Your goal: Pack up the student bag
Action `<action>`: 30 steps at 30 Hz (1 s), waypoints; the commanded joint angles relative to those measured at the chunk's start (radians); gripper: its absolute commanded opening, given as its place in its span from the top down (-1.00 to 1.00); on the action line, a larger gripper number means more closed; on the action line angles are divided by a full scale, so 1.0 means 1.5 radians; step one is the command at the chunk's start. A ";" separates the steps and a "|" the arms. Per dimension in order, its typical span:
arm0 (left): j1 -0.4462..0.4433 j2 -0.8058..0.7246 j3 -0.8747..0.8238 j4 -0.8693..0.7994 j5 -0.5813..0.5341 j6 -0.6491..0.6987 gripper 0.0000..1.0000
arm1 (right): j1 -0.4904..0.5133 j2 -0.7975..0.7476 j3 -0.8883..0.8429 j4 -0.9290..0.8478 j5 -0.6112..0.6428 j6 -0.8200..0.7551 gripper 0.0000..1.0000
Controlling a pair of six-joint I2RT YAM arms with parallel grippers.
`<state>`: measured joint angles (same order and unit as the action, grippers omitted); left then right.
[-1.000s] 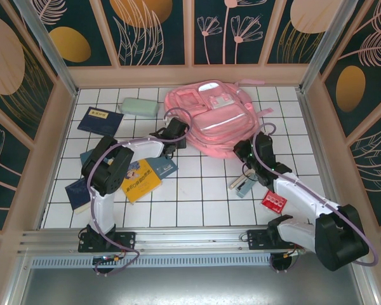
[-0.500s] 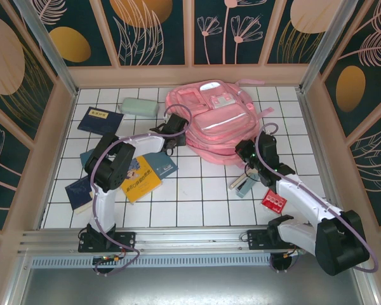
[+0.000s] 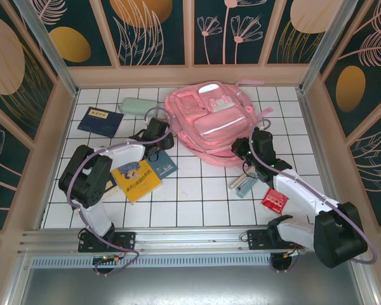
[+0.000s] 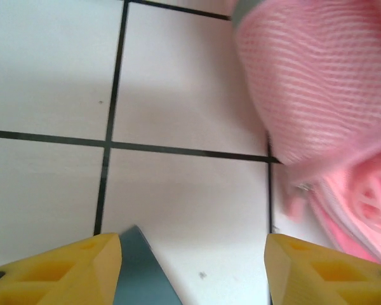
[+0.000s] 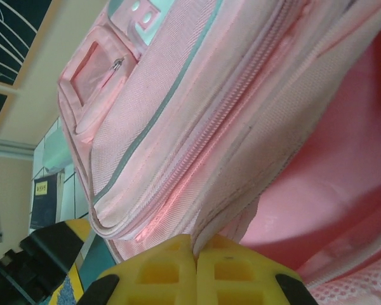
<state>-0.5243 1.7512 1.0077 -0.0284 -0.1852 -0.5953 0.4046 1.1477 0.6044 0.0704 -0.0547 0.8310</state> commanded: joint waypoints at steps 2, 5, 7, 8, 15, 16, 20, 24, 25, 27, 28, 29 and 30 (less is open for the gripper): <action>-0.015 -0.073 -0.035 0.010 0.005 -0.013 -0.28 | 0.030 0.009 0.034 0.022 0.027 -0.035 0.26; -0.015 -0.114 -0.070 -0.006 -0.025 -0.039 -0.35 | 0.066 0.003 0.041 0.002 0.067 -0.055 -0.04; -0.015 -0.153 -0.104 -0.014 -0.051 -0.067 -0.47 | 0.091 -0.004 0.046 -0.014 0.099 -0.070 -0.18; -0.015 -0.171 -0.121 -0.014 -0.059 -0.079 -0.48 | 0.106 -0.007 0.047 -0.019 0.111 -0.075 -0.22; -0.015 -0.335 -0.268 -0.041 -0.115 -0.195 -0.64 | 0.202 0.001 0.053 0.004 0.142 -0.114 -0.35; -0.015 -0.363 -0.292 -0.046 -0.119 -0.216 -0.65 | 0.213 0.010 0.057 0.012 0.140 -0.119 -0.35; -0.015 -0.466 -0.372 -0.070 -0.135 -0.269 -0.62 | 0.264 0.066 0.072 0.067 0.119 -0.138 -0.31; -0.015 -0.545 -0.418 -0.126 -0.127 -0.306 -0.59 | 0.318 0.162 0.122 0.100 0.103 -0.155 -0.18; -0.015 -0.559 -0.429 -0.134 -0.119 -0.314 -0.58 | 0.329 0.187 0.138 0.105 0.097 -0.158 -0.14; -0.015 -0.583 -0.448 -0.149 -0.111 -0.332 -0.58 | 0.347 0.244 0.171 0.112 0.082 -0.160 -0.07; -0.016 -0.593 -0.457 -0.159 -0.111 -0.342 -0.58 | 0.355 0.272 0.190 0.117 0.072 -0.160 -0.01; -0.015 -0.602 -0.465 -0.169 -0.111 -0.352 -0.58 | 0.362 0.297 0.207 0.119 0.061 -0.162 0.02; -0.015 -0.611 -0.475 -0.175 -0.106 -0.362 -0.58 | 0.371 0.326 0.228 0.119 0.051 -0.163 0.07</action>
<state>-0.5507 0.8635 0.3290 -0.2138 -0.3489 -1.0645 0.9348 1.5677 0.8768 0.1967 0.0692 0.6079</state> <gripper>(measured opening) 0.790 0.474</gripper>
